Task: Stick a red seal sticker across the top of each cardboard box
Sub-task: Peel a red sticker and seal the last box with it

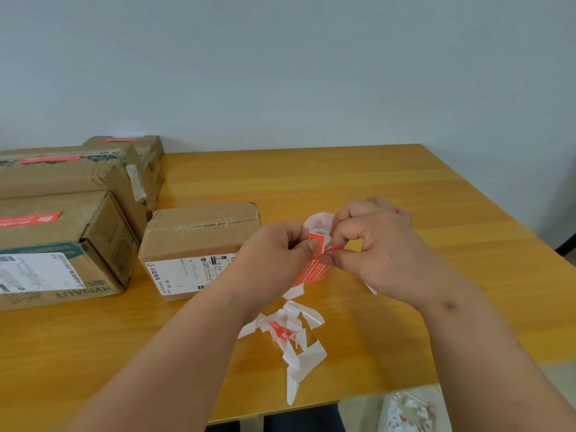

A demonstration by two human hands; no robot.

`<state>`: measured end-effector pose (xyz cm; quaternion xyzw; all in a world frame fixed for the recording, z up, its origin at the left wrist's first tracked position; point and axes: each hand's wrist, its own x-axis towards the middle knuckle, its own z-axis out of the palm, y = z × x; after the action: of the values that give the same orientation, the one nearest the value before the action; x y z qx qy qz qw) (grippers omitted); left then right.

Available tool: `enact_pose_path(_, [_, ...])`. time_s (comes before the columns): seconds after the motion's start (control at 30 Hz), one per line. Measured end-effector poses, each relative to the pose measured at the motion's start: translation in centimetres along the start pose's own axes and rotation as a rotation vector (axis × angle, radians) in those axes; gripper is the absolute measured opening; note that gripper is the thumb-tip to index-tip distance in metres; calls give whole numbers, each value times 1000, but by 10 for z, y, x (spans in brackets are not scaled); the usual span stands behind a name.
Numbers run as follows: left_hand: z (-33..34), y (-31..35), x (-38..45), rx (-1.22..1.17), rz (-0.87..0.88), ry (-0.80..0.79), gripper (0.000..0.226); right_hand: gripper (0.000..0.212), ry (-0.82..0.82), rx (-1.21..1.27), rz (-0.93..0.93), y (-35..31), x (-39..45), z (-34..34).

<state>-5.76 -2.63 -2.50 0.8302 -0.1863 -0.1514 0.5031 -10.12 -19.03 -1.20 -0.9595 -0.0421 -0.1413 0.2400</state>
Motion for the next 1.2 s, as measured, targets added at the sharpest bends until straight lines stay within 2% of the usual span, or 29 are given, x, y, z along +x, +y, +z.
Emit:
enact_pose_path(0.1, [0,2,1,-30,3,8,25,27,-23,-23,25,-2,2,-4])
enact_pose_path(0.23, [-4,7,-2,-24,66,9,19,19,-50,-71,52,-2,6,-5])
enact_pose_path(0.47, [-7,7,0,119,90,29,18,18,-79,-92,54,-3,7,-5])
enact_pose_path(0.87, [1,4,0,-102,-10,27,20,10,-50,-124,9,-3,4,-3])
enact_pose_path(1.0, [1,2,0,-145,-31,24,21,21,-34,-79,-3,-3,1,-3])
enact_pose_path(1.2, [-3,7,0,-225,-13,31,18,23,-48,-100,61,-3,6,-4])
